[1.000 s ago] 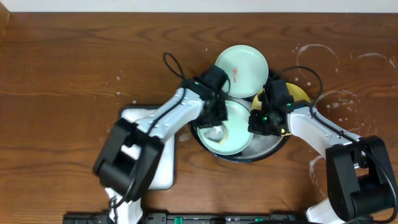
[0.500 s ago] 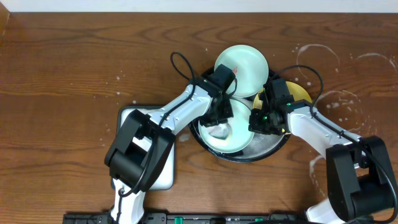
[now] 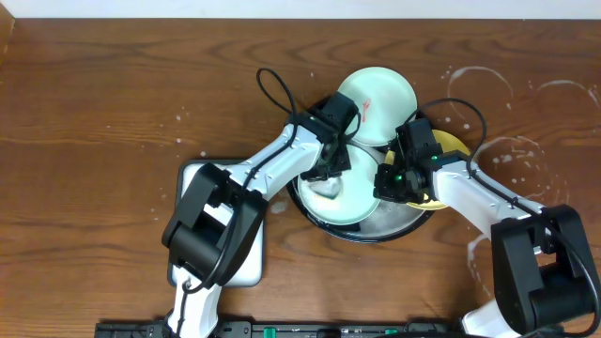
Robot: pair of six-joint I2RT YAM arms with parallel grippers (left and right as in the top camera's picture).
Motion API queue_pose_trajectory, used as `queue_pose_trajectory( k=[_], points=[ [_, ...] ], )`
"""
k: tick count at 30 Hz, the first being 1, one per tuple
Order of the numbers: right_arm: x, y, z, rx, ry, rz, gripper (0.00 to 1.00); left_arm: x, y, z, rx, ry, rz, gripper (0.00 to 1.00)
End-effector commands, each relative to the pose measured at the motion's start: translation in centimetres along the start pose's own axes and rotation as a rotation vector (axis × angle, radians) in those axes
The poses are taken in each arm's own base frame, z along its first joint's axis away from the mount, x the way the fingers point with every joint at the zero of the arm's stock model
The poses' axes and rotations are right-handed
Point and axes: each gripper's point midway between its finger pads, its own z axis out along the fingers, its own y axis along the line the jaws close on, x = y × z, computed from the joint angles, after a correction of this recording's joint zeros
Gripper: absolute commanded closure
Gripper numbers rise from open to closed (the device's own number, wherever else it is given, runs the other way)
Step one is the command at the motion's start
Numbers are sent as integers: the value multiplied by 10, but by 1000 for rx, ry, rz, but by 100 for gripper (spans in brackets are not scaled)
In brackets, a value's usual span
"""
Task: Clean dirty plates on tray and stack at the side
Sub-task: 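Scrub the green plate with the sponge in the left gripper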
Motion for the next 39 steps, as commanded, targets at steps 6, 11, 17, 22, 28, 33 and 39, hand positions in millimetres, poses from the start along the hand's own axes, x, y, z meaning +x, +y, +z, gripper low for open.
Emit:
queue_pose_trajectory(
  k=[6,11,17,22,28,33,39],
  points=[
    [2,-28,8,127,-8,25,99,62,-44,25,148,226,-26,92],
    [2,-28,8,127,-8,25,99,71,-49,23,175,268,-22,92],
    [2,-28,8,127,-8,25,99,42,-6,29,-21,116,-5,92],
    [2,-28,8,127,-8,25,99,-7,58,17,-319,-109,52,93],
    [2,-28,8,128,-5,26,99,-47,98,-10,-582,-310,165,93],
    [2,-28,8,128,-5,26,99,-65,106,-33,-743,-442,255,93],
    [2,-28,8,129,-5,26,99,-71,93,-45,-789,-496,336,92]
  ],
)
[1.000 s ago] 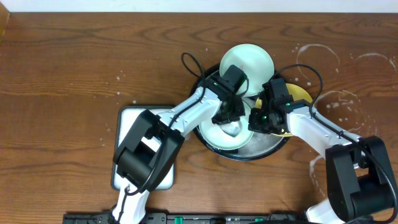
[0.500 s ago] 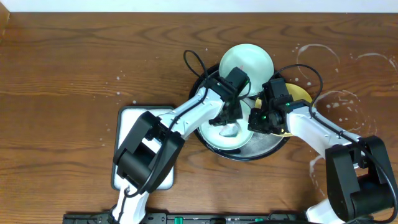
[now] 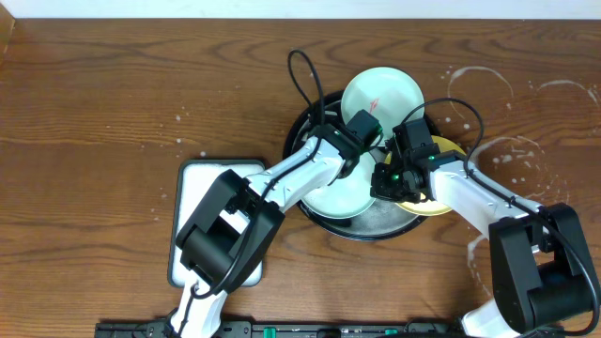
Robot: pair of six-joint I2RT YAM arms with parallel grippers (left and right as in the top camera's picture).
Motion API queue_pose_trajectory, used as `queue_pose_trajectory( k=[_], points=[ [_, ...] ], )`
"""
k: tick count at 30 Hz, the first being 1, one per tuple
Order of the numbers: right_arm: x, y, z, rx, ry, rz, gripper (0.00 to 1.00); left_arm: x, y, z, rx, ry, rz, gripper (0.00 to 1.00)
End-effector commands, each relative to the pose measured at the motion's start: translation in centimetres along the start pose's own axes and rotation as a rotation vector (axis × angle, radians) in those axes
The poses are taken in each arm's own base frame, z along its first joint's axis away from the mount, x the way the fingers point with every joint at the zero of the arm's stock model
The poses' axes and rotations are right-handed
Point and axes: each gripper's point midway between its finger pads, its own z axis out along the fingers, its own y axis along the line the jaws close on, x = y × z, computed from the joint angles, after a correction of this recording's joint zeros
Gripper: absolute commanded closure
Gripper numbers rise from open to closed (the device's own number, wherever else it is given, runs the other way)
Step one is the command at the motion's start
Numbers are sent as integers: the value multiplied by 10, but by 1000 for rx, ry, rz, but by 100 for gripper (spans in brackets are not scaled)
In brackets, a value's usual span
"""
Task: Clean dirty plates on tray and stack at the side
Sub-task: 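Scrub the green plate with the sponge in the left gripper, then return the sponge to the foam tray with the left gripper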
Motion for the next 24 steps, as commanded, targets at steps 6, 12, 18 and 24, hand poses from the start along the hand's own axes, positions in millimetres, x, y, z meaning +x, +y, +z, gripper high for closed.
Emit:
queue_pose_trajectory(
  k=[6,12,18,24],
  points=[
    [1,-35,6,149,-12,18,99,-33,53,-1,-234,-127,31,92],
    [1,-35,6,149,-12,18,99,-47,55,-34,-45,-114,-72,92],
    [1,-35,6,149,-12,13,99,-53,83,-72,204,-21,-209,92],
    [-8,-30,6,131,-42,-87,99,-20,150,-91,256,171,-337,92]
  ],
)
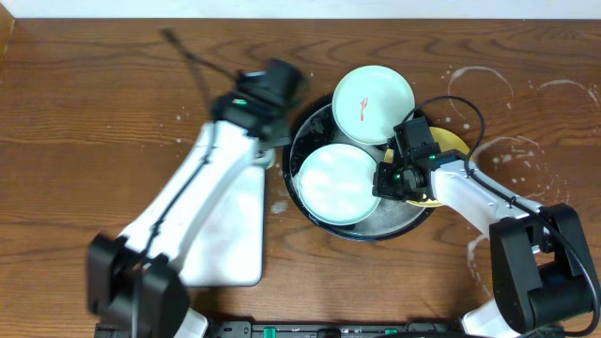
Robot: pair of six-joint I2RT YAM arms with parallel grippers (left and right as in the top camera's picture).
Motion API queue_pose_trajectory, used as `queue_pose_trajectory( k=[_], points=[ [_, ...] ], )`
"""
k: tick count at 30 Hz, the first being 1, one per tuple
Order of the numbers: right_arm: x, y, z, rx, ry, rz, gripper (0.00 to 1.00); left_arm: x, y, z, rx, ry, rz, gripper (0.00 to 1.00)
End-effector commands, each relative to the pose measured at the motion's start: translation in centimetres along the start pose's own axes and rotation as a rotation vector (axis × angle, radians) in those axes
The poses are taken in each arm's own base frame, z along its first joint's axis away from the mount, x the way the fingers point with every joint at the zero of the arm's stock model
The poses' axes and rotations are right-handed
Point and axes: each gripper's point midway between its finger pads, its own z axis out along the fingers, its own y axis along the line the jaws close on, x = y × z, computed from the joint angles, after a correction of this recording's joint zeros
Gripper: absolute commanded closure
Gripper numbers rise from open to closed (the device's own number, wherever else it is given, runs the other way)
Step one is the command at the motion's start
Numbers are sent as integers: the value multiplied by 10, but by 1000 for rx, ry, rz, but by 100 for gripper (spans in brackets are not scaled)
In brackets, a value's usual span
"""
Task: Clean dirty plates on tray and stack at the side
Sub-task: 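Return the sponge to the foam tray with the left gripper, then grip the cleaned green plate rim with the right gripper and lift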
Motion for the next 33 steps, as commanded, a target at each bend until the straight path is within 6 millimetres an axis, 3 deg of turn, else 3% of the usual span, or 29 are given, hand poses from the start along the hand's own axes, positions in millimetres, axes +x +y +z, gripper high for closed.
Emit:
queue_pose_trajectory(
  k=[1,4,6,9,12,18,21,27,33],
  points=[
    [-2,-24,8,92,-14,-69,99,12,25,-9,43,112,-63,92],
    [-8,-11,1,43,-20,-101,99,27,58,-2,-26,201,-104,92],
    [-14,-10,-9,65,-40,-80,99,40,68,8,-36,256,-104,92],
    [-27,-14,-37,150,-113,-70,99,59,82,23,-58,316,-107,92],
    [-37,1,-67,158,-199,-171,99,72,91,37,-75,350,-127,92],
    [-46,28,-122,215,-395,-369,99,84,100,51,-89,370,-147,92],
    [-48,35,-140,266,-464,-450,99,83,99,51,-86,365,-147,92],
    [-47,43,-158,386,-522,-640,99,81,98,52,-82,355,-149,92],
    [-52,43,-173,544,-592,-694,99,81,98,52,-82,355,-149,92]
  ],
)
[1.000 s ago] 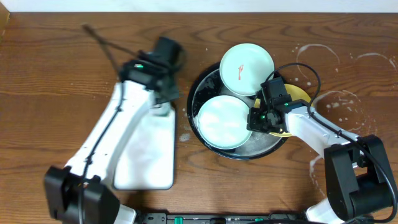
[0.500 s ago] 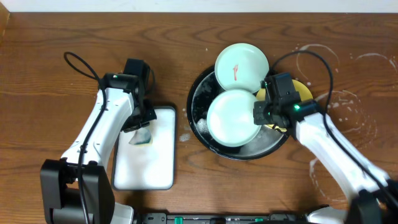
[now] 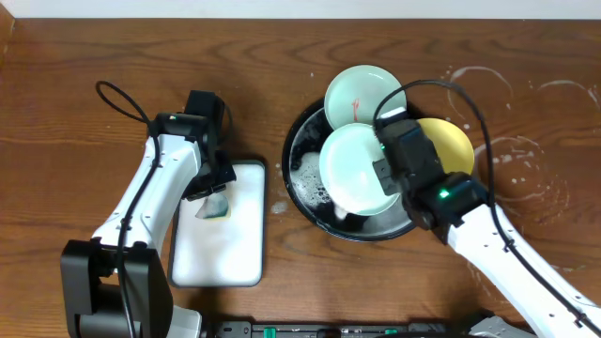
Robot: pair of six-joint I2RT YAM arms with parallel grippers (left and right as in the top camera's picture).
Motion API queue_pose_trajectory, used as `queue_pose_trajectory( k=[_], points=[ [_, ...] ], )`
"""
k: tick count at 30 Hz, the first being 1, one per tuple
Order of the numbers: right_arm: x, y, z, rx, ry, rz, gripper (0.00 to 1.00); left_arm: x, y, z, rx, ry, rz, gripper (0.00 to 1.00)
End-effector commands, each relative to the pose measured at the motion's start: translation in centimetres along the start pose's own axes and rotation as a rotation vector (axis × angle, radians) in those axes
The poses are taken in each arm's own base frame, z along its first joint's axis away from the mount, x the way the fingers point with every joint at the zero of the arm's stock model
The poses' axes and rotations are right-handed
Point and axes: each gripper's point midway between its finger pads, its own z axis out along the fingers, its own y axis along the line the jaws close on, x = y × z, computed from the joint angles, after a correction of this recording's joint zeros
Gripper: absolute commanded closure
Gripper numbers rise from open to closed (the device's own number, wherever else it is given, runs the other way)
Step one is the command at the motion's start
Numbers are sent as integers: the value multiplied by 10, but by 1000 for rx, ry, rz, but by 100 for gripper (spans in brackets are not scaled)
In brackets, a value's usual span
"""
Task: Clean dirty plates on tray and stack at the side
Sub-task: 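Grip the cleaned green plate rim with the right gripper and lift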
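A pale green plate hangs tilted over the black basin, which has suds in it. My right gripper is shut on the plate's right rim. A second pale green plate with a red smear leans on the basin's far rim. Partly hidden behind my right arm, a yellow plate lies to the right of the basin. My left gripper is over the far end of the white tray, shut on a pale sponge.
Water rings and droplets mark the wooden table to the right of the basin. A few droplets lie between the tray and the basin. The left arm's cable loops over the table at the far left.
My left gripper has moved from the basin's left rim to above the white tray, sponge in it. My right gripper has raised the plate, which now hangs tilted over the basin.
At first my left gripper held the sponge on the plate in the basin while my right gripper held the plate's right rim. Then the left gripper was further across the plate. It later stood left of the basin, and now over the tray, with the plate raised.
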Motion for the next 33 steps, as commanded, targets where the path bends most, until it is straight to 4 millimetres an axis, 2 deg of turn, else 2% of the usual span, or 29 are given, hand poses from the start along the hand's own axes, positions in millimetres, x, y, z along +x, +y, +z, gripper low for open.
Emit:
queue_pose_trajectory(
  k=[1,7,14,25,33],
  points=[
    [-15,-16,-15,152,-57,-92,99,0,2,0,-5,1,14,92],
    [-29,-11,-36,297,-123,-202,99,0,2,0,-5,1,14,91],
    [-40,-9,-59,432,-184,-250,99,0,2,0,-5,1,14,91],
    [-46,4,-87,534,-241,-330,99,0,2,0,-5,1,14,92],
    [-47,12,-98,562,-269,-363,99,0,2,0,-5,1,14,91]
  ],
)
